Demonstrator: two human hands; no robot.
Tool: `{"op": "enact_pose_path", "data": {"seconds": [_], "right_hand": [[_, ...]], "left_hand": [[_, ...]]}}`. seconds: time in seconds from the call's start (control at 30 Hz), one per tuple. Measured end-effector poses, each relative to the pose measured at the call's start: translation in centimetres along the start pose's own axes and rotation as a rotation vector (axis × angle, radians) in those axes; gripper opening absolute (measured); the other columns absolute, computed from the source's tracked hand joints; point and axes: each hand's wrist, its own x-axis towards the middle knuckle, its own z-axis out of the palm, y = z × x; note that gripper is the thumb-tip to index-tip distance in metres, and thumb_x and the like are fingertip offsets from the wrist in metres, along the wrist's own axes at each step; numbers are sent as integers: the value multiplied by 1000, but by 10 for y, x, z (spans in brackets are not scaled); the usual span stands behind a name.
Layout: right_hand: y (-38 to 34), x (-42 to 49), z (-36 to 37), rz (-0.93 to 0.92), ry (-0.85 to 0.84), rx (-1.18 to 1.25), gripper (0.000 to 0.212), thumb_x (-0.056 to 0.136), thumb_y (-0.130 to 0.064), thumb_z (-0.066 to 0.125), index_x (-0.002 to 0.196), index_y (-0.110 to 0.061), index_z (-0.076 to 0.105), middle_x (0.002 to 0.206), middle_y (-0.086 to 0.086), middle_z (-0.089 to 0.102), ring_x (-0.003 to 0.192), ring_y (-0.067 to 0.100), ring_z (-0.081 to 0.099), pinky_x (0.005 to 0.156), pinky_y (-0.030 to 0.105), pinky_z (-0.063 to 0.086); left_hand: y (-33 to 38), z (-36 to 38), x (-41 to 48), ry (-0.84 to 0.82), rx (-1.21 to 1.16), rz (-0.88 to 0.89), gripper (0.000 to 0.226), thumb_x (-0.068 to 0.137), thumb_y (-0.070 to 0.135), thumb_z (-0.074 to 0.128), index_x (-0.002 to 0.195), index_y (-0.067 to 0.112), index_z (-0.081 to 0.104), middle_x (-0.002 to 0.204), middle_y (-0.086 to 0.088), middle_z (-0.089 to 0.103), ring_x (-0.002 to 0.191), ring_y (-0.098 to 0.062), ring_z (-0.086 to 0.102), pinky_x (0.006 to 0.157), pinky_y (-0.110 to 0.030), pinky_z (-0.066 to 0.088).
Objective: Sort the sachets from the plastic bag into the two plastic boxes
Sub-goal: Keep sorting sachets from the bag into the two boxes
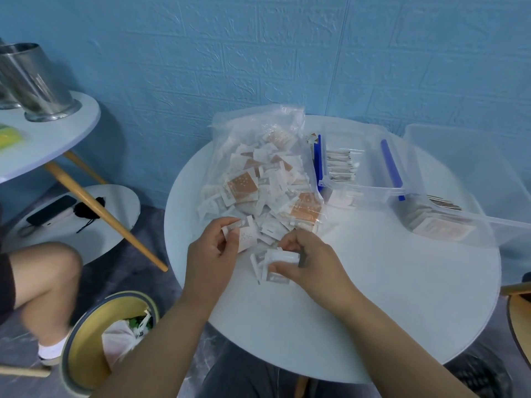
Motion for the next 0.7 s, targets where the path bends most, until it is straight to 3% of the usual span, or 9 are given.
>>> {"op": "enact_pose_path", "data": {"seconds": [0.07, 0.13, 0.27, 0.33, 0.47, 0.53, 0.6, 0.7], "right_hand": [[-3, -1, -1, 71, 47, 187, 29, 71, -14, 78, 75, -28, 53, 72, -9, 58, 55, -2, 47, 53, 9, 35], [-3, 1, -1, 115, 96, 297, 27, 72, -11, 77, 75, -23, 53, 65, -8, 56, 49, -1, 45, 48, 10, 35], [-8, 5, 1, 112, 101, 392, 27, 71, -10, 78, 77, -22, 54, 70, -3, 59, 55, 3, 49, 52, 13, 39], [-11, 7, 1, 107, 96, 412, 26, 72, -8, 77, 76, -19, 54, 68, -5, 59, 54, 2, 49, 52, 12, 39], [-14, 12, -1, 124, 47, 413, 13, 78, -13, 72, 79, -14, 59, 68, -4, 59, 55, 2, 48, 54, 11, 39], [-11, 14, -2, 79, 58, 317, 5, 85, -18, 65, 81, -15, 63, 72, -8, 62, 60, -1, 52, 61, 11, 42], [-2, 18, -2, -62, 147, 61, 4, 87, -18, 63, 87, -17, 67, 81, -10, 65, 70, -2, 55, 67, 8, 41], [11, 23, -1, -283, 203, -369, 18, 83, -18, 65, 99, -11, 69, 97, 1, 68, 92, 15, 59, 82, 13, 40]], "left_hand": [[1, 1, -2, -18, 14, 56, 17, 91, 18, 56, 96, 34, 55, 77, 9, 65, 67, -5, 59, 62, -12, 47], [3, 3, -5, -43, 19, 114, 12, 91, 25, 56, 97, 35, 55, 73, 4, 67, 68, -10, 60, 63, -17, 48], [12, 7, -13, -101, -16, 176, 19, 85, 46, 47, 99, 36, 55, 82, 12, 68, 78, -2, 62, 66, -12, 49], [17, 6, -14, -132, -72, 122, 17, 84, 52, 54, 96, 40, 54, 83, 17, 67, 79, 2, 63, 65, -8, 47], [20, 6, -13, -210, -126, -18, 24, 79, 30, 70, 91, 43, 54, 84, 19, 66, 78, 7, 62, 66, -7, 46], [18, 6, -11, -166, -119, -51, 25, 81, 24, 69, 91, 41, 54, 85, 18, 66, 77, 8, 60, 65, -6, 45], [14, 5, -9, -31, -135, -97, 21, 84, 24, 66, 93, 37, 53, 86, 20, 63, 77, 10, 59, 63, -5, 43], [9, 4, -5, 156, -154, -169, 18, 87, 27, 62, 99, 32, 50, 89, 26, 57, 80, 10, 55, 64, -5, 40]]}}
